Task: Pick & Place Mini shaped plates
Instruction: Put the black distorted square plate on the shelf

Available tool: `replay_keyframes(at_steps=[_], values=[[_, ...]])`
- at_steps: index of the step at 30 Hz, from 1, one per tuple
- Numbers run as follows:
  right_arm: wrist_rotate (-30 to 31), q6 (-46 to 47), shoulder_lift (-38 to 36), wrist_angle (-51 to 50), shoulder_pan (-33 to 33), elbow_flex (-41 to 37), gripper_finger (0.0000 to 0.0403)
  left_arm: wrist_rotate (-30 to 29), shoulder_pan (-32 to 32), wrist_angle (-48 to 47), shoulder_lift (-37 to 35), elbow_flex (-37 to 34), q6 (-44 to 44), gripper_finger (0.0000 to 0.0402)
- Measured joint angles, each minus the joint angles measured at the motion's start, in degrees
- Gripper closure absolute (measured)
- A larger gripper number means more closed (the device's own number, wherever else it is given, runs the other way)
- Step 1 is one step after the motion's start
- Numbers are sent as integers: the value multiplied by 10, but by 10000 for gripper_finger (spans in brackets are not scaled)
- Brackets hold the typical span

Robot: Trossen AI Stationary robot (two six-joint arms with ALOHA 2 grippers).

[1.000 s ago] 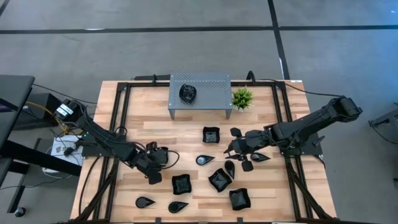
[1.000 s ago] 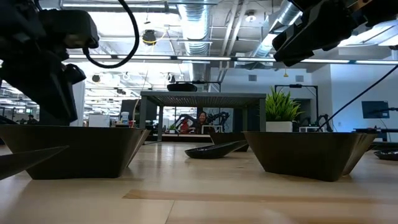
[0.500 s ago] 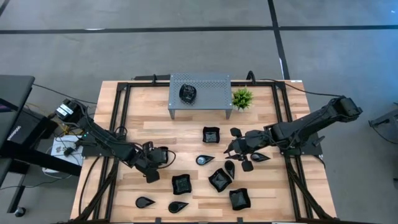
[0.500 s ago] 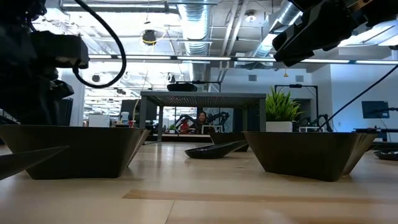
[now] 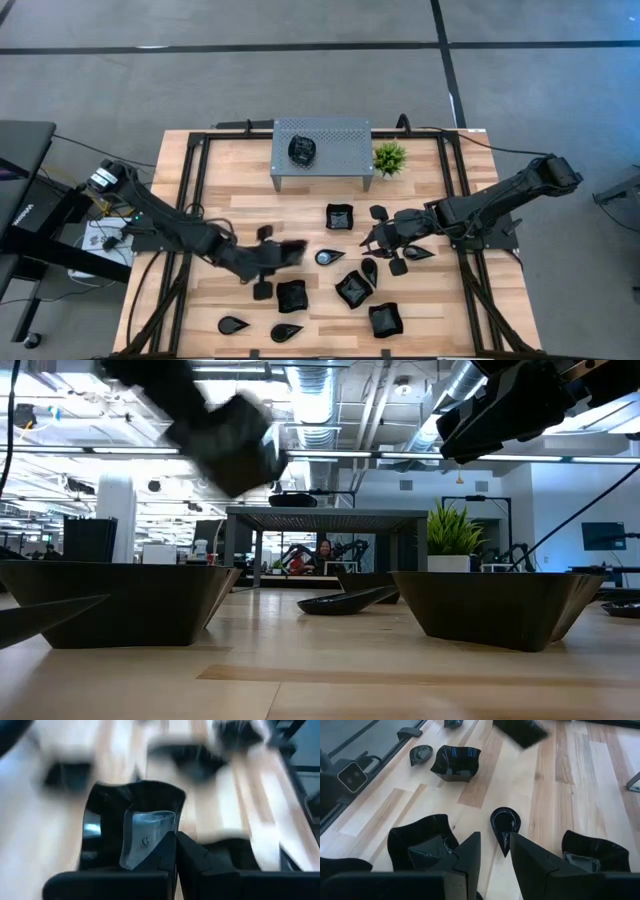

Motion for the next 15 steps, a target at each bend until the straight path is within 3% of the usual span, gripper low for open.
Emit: replay_keyframes(at_steps=[7, 10, 15], values=[[0, -1, 0, 17, 0, 0, 302, -12, 129, 42, 0, 105, 281, 397], [0, -1, 0, 21, 0, 0, 302, 44, 220, 102, 2, 112, 342, 396], [0, -1, 0, 20, 0, 0, 302, 151, 370, 181, 42, 112, 350, 396]])
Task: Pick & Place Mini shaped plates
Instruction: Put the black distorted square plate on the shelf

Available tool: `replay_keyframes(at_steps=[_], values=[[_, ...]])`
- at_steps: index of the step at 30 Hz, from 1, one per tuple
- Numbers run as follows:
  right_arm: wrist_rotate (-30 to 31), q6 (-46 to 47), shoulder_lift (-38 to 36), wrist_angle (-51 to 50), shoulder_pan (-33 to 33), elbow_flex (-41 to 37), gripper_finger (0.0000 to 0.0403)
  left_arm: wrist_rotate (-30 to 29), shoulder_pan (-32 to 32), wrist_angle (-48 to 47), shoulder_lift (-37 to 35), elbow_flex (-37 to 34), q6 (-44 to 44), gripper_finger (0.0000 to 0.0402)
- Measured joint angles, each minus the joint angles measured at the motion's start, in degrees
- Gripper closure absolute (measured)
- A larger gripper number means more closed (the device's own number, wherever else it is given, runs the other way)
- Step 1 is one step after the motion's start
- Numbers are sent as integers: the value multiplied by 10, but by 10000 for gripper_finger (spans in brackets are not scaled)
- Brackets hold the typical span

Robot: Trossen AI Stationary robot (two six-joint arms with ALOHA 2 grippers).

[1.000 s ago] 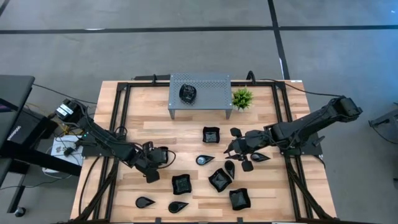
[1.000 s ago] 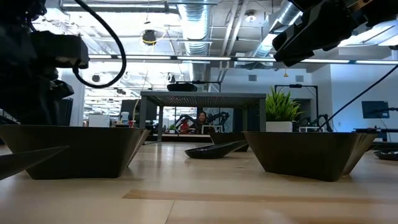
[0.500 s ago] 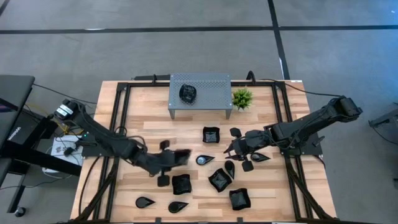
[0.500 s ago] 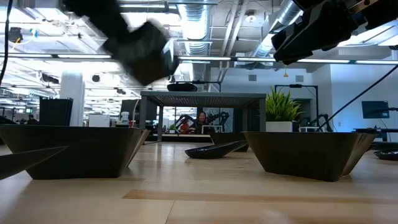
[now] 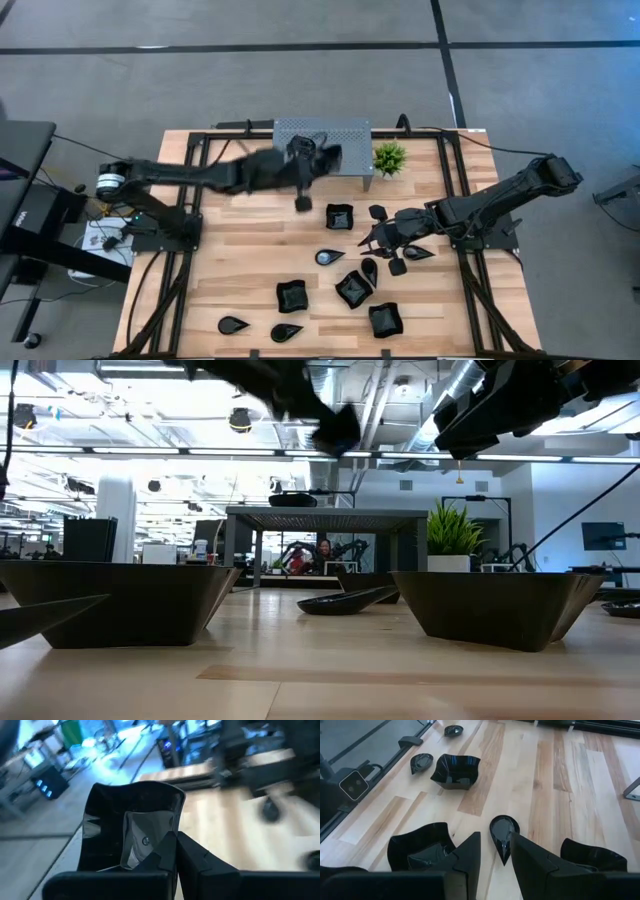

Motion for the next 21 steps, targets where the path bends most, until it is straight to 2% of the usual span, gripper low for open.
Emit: replay_keyframes(at_steps=[3, 7, 14, 21], values=[[0, 0, 0, -2, 0, 0, 302, 38, 56, 45, 39, 0, 1, 396], [0, 0, 0, -5, 0, 0, 302, 69, 93, 77, 83, 0, 1, 395], [0, 22, 0, -5, 1, 0, 302, 63, 99, 86, 124, -1, 1, 395], [0, 22, 0, -5, 1, 0, 302, 54, 102, 90, 124, -1, 1, 395]])
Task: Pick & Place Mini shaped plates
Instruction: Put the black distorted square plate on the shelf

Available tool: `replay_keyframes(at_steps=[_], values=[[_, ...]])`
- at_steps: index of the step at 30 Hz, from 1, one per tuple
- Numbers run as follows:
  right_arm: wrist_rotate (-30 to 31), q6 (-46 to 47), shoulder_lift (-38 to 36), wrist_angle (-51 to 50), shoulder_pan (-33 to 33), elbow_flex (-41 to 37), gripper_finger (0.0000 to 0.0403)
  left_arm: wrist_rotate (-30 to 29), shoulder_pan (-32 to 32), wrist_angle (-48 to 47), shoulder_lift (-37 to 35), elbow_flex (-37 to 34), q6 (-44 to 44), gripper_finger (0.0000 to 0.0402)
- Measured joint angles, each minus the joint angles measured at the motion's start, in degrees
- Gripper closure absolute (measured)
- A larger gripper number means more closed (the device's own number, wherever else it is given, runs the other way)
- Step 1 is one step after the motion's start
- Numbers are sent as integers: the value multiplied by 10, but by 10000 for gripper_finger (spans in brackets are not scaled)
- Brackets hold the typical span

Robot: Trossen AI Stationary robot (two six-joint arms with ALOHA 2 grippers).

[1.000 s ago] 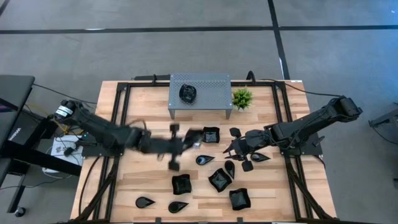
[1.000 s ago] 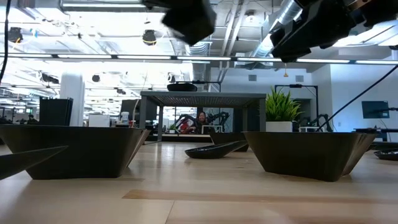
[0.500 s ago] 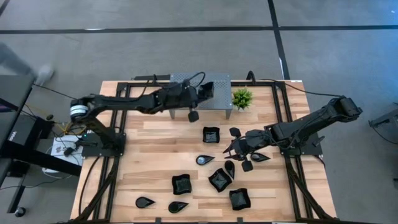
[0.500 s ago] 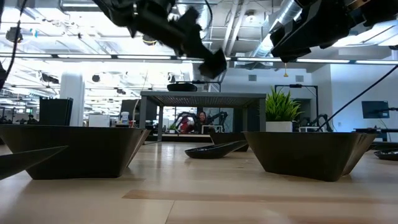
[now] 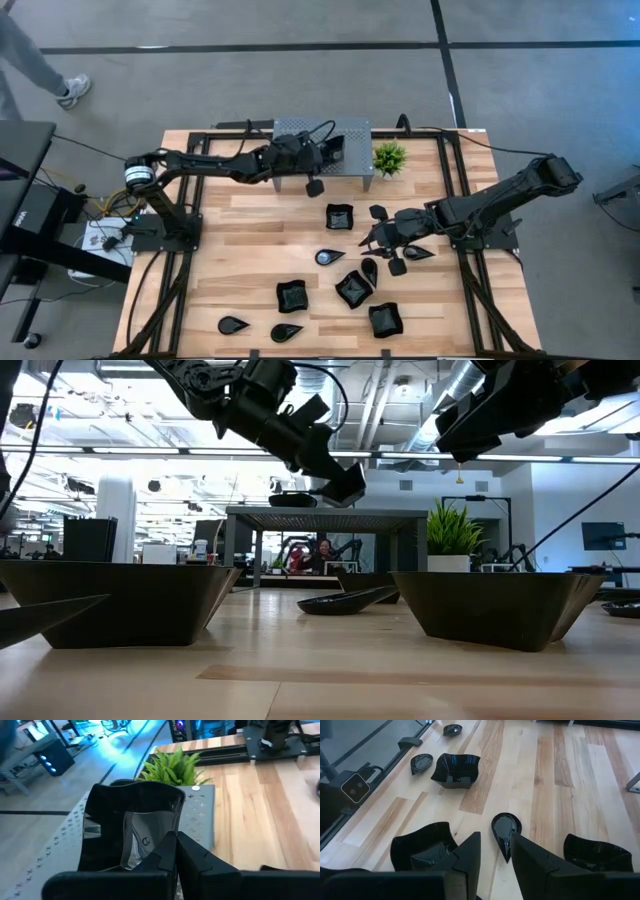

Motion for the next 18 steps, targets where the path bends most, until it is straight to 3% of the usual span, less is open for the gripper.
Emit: replay_keyframes(at_steps=[12, 18], values=[[0, -3, 0, 0, -1, 0, 302, -31, 11, 19, 7, 0, -1, 392], [0, -8, 0, 1, -1, 0, 302, -68, 20, 18, 7, 0, -3, 365]])
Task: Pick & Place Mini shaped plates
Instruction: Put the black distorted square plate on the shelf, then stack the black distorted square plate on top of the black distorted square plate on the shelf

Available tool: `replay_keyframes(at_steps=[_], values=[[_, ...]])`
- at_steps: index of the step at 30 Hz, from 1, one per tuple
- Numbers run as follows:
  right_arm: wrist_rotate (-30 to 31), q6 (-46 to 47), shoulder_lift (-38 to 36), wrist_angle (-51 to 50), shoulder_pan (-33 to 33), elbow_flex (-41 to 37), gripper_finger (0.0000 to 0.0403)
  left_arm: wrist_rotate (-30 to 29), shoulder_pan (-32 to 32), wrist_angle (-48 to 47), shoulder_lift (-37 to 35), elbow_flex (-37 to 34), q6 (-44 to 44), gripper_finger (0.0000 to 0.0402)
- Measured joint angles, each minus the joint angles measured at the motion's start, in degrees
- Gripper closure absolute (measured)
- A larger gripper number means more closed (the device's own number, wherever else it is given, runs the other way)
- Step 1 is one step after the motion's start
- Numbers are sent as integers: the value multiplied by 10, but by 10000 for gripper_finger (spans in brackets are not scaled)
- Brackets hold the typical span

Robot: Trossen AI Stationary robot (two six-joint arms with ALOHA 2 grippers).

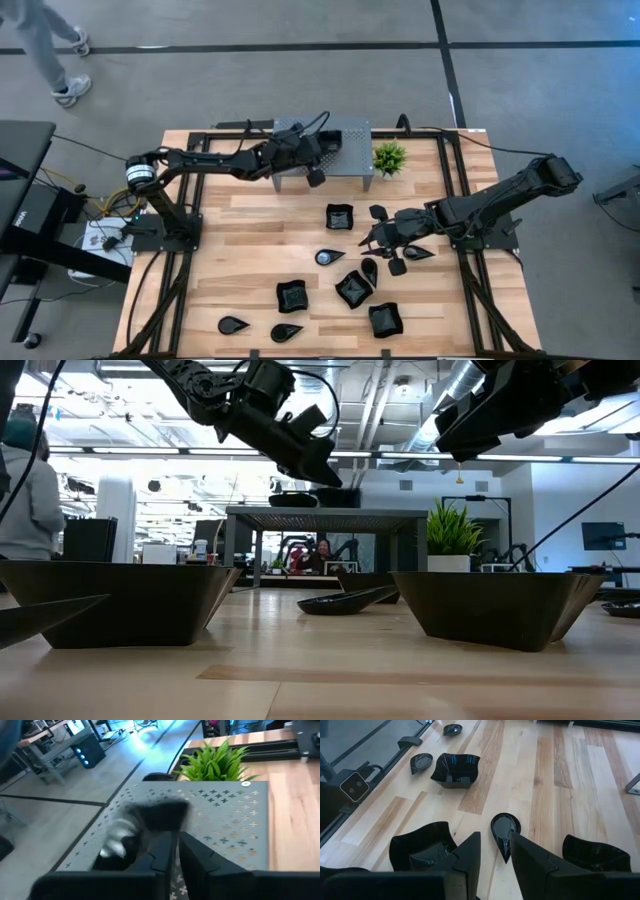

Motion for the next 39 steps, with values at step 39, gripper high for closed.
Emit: replay_keyframes(at_steps=[39], values=[[15, 181, -11, -211, 11, -11, 302, 29, -226, -53, 144, 0, -108, 229]])
